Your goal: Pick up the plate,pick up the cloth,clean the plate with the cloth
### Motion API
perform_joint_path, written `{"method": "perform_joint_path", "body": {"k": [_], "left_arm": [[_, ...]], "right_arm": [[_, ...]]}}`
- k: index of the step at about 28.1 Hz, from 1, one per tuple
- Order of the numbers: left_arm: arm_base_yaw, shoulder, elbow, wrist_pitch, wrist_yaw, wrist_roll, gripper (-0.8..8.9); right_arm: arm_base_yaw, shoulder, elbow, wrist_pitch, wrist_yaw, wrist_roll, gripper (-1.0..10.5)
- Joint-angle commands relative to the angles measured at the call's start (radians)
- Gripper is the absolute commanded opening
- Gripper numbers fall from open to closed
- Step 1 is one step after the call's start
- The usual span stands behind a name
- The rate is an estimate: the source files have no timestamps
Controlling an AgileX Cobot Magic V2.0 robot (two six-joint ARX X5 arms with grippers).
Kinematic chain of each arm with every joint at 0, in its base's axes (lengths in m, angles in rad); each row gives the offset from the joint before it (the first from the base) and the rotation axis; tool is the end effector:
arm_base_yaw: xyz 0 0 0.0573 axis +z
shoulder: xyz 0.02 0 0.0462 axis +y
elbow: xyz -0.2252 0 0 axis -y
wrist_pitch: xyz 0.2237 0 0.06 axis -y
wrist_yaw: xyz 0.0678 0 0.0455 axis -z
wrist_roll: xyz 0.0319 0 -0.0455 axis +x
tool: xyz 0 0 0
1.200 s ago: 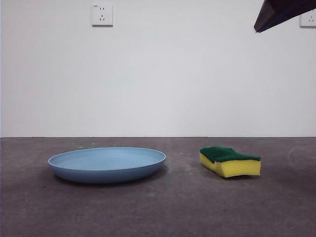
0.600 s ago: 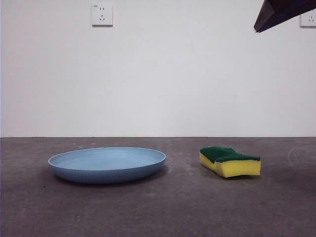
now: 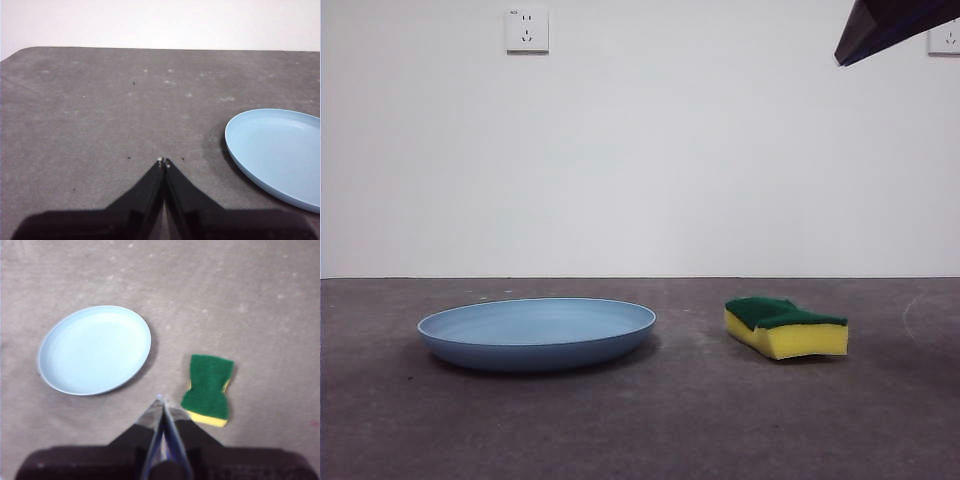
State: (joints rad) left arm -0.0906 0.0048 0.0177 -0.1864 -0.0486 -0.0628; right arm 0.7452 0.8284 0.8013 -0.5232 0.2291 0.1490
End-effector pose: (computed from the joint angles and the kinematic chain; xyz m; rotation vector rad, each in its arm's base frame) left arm 0.1155 -0.0089 0.1503 -0.0506 0.1743 -0.0364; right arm 0.1352 0.1149 0.2717 -0.1176 0.5264 0.4638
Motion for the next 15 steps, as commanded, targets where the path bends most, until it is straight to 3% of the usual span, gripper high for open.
{"method": "perform_joint_path", "body": {"k": [1, 4, 10, 15], "left_arm": [[0.004, -0.003, -0.011, -0.002, 0.0, 0.011, -0.03], [0.004, -0.003, -0.011, -0.002, 0.0, 0.01, -0.03], [0.003, -0.003, -0.011, -0.002, 0.0, 0.011, -0.03], [0.003, -0.003, -0.011, -0.002, 0.0, 0.011, -0.03]], "right_arm": [[-0.02, -0.036, -0.002, -0.002, 0.043, -0.135, 0.0], [-0.147, -0.12, -0.006, 0.023, 0.056, -0.174, 0.0], [-0.543, -0.366, -0.165, 0.24, -0.11, -0.251, 0.0], [-0.657, -0.495, -0.333, 0.332, -0.173, -0.256, 0.0]]}}
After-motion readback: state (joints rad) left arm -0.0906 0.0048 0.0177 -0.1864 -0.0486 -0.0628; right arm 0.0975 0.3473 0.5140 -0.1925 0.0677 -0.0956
